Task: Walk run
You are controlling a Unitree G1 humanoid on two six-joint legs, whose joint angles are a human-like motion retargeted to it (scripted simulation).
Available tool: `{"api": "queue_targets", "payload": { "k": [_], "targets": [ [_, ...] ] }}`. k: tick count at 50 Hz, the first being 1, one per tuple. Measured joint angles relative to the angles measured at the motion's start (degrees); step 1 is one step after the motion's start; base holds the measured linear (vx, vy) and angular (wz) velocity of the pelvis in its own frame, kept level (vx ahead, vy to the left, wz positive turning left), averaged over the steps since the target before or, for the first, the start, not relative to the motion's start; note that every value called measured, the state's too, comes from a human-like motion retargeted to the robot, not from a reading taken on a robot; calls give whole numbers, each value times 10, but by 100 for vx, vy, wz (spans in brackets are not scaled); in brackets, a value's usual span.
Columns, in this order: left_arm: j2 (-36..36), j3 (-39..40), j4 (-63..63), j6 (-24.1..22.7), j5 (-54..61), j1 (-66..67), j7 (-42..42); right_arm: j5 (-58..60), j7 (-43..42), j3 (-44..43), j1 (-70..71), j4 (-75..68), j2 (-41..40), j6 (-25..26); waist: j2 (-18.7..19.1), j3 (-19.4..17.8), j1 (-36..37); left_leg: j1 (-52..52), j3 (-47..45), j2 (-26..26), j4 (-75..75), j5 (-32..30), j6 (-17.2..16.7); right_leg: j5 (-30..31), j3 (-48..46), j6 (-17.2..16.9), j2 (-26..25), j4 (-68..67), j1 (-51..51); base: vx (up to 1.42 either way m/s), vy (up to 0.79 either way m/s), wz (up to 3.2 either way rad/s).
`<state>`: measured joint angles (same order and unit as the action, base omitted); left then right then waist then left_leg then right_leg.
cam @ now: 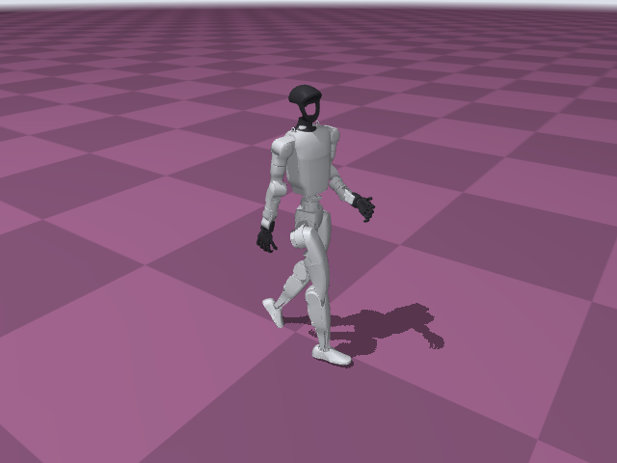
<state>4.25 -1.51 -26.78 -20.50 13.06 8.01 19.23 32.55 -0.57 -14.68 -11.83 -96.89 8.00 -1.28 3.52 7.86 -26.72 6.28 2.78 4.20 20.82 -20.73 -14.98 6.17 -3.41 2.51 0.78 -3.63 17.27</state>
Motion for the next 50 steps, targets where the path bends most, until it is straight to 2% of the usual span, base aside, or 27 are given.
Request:
{"api": "queue_targets", "payload": {
  "k": [2,3,4,5,7,10,13,17,20,23,25,27,30,32,35,37,40,43,45,50],
  "targets": [
    [2,2,0,-1,3,-4,-3,-4,-14,8,73,17,-6,0,-24,7,7,-45,-34,26,103,-70,0,-14,17,10,21,-7,-19,49,-19,-45],
    [0,4,0,-2,3,-4,0,-2,-22,10,106,27,-12,1,-32,6,13,-68,-37,22,163,-87,1,-20,13,21,14,-8,-35,74,-47,-45],
    [0,7,0,-3,0,-5,5,1,-28,8,139,39,-19,1,-39,7,14,-92,-39,21,202,-78,13,-28,17,29,12,-8,-47,81,-54,-20],
    [1,11,0,-3,-2,-7,11,6,-33,4,172,52,-24,2,-45,9,12,-117,-41,23,230,-56,32,-35,24,33,14,-9,-58,65,-39,6],
    [2,14,-1,-2,-4,-9,15,12,-34,-6,232,83,-35,1,-53,7,14,-166,-82,-8,274,18,83,-45,22,44,11,-8,-80,58,-34,-8],
    [1,16,2,-3,-2,-8,13,8,-35,-12,312,129,-53,-12,-64,3,36,-240,-120,-26,280,112,139,-55,38,61,-5,-3,-109,66,-33,-58],
    [-1,17,3,-4,-6,-4,19,-14,-36,-2,380,167,-61,-28,-62,-5,55,-288,-117,-24,188,153,151,-65,42,66,-26,3,-137,47,-22,-43],
    [-3,17,6,-4,-10,-1,23,-13,-50,13,445,214,-60,-39,-50,-23,84,-316,-115,-21,8,156,172,-81,41,75,-61,9,-179,63,-23,-45],
    [-3,20,9,-3,-12,2,24,-1,-69,18,473,242,-58,-52,-48,-33,105,-328,-127,-12,-112,203,188,-93,43,81,-75,14,-211,74,-19,-49],
    [-4,24,9,-3,-12,6,28,-4,-78,23,478,253,-55,-60,-54,-35,118,-328,-160,2,-190,250,173,-96,36,77,-75,12,-239,71,-15,-39],
    [-1,25,11,-4,-15,16,29,-5,-78,25,468,250,-57,-61,-57,-34,128,-311,-188,1,-198,265,164,-88,41,69,-75,5,-259,85,-12,-38],
    [-7,32,-1,-4,-16,10,40,-6,-69,14,447,244,-53,-63,-55,-25,136,-313,-179,1,-171,274,191,-69,40,55,-79,-7,-262,78,-9,-35],
    [-10,35,-11,-3,-15,13,42,0,-46,8,396,222,-52,-59,-54,-14,148,-297,-170,8,-166,228,203,-1,25,21,-75,-38,-273,102,-7,-35],
    [-12,37,-17,-2,-14,12,41,6,-38,7,350,196,-51,-55,-53,-9,148,-287,-149,9,-154,208,195,81,18,-22,-74,-77,-271,95,-5,-10],
    [-17,33,-22,2,-12,1,36,15,-41,14,276,141,-46,-45,-39,-12,138,-268,-128,0,-131,208,215,190,13,-95,-93,-179,-239,90,-8,38],
    [-22,30,-22,2,-10,-11,29,20,-43,24,228,95,-36,-36,-21,-19,127,-240,-122,-18,-131,222,223,214,6,-114,-117,-263,-200,84,-10,40],
    [-22,27,-20,5,-4,-30,21,28,-40,39,153,32,-17,-15,2,-29,130,-201,-113,-36,-133,247,225,132,-24,-76,-105,-358,-136,84,-8,-6],
    [-26,22,-12,6,-1,-50,14,36,-28,33,64,-3,-3,-6,13,-34,111,-165,-109,-39,-148,261,224,52,-27,-57,-89,-374,-73,62,-9,56],
    [-31,18,-4,5,0,-60,10,49,-8,21,-3,-5,2,-2,14,-35,94,-143,-95,-31,-158,269,223,6,-30,-62,-69,-345,-36,74,-17,75],
    [-43,12,16,9,6,-82,10,75,44,-3,-141,-5,16,13,-12,-43,74,-81,-80,5,-176,291,222,-7,-28,-90,5,-164,16,68,-25,40]
  ]
}}
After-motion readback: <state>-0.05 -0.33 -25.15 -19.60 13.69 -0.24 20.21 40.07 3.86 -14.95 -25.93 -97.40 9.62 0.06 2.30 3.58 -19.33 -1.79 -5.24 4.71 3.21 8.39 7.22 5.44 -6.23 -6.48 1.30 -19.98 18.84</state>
